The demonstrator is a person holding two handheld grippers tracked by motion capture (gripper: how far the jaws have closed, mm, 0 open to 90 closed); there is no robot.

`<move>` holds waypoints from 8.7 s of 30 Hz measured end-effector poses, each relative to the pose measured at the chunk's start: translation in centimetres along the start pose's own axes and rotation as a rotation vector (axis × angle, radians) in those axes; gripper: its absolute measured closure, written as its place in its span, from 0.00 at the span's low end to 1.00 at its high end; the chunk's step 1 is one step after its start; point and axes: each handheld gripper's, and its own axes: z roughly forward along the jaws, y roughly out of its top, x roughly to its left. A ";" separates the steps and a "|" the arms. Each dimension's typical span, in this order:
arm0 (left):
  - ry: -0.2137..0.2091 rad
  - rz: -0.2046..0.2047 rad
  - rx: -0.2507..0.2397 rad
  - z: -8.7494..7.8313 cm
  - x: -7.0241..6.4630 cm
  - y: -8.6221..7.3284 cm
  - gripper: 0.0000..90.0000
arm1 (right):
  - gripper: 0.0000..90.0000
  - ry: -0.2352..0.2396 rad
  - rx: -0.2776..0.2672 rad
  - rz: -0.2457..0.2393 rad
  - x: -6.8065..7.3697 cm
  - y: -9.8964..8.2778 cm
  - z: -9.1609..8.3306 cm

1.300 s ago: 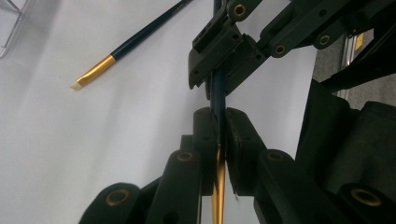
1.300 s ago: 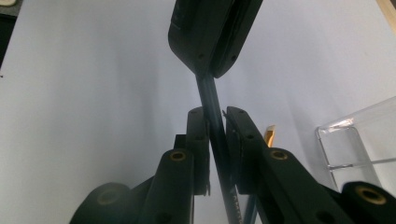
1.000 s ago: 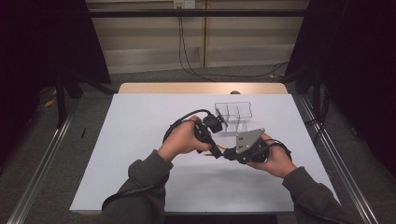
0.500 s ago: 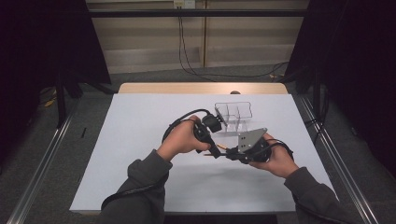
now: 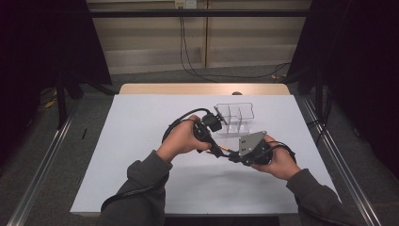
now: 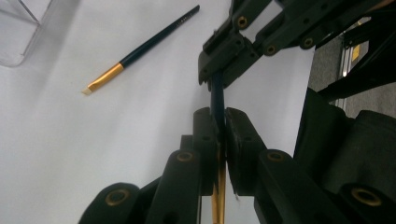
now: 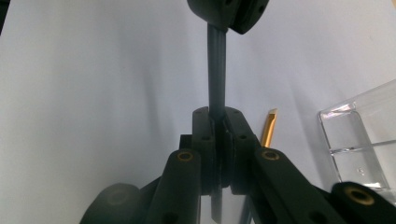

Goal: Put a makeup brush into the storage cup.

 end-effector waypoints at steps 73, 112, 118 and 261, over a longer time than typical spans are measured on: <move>0.194 -0.042 -0.208 -1.8 2.1 -2.8 0.18 | 0.94 -0.091 -0.145 0.343 -1.2 -3.8 -1.9; 0.170 -0.103 -0.438 -0.8 2.4 -3.6 0.21 | 0.94 -0.155 -0.437 0.570 -1.7 -3.3 -2.5; 0.167 -0.101 -0.505 -0.8 2.3 -3.7 0.23 | 0.94 -0.159 -0.443 0.577 -1.7 -3.2 -2.5; 0.148 -0.144 -0.826 0.4 1.7 -3.1 0.93 | 0.23 -0.229 -0.558 0.702 -3.6 -0.3 -3.2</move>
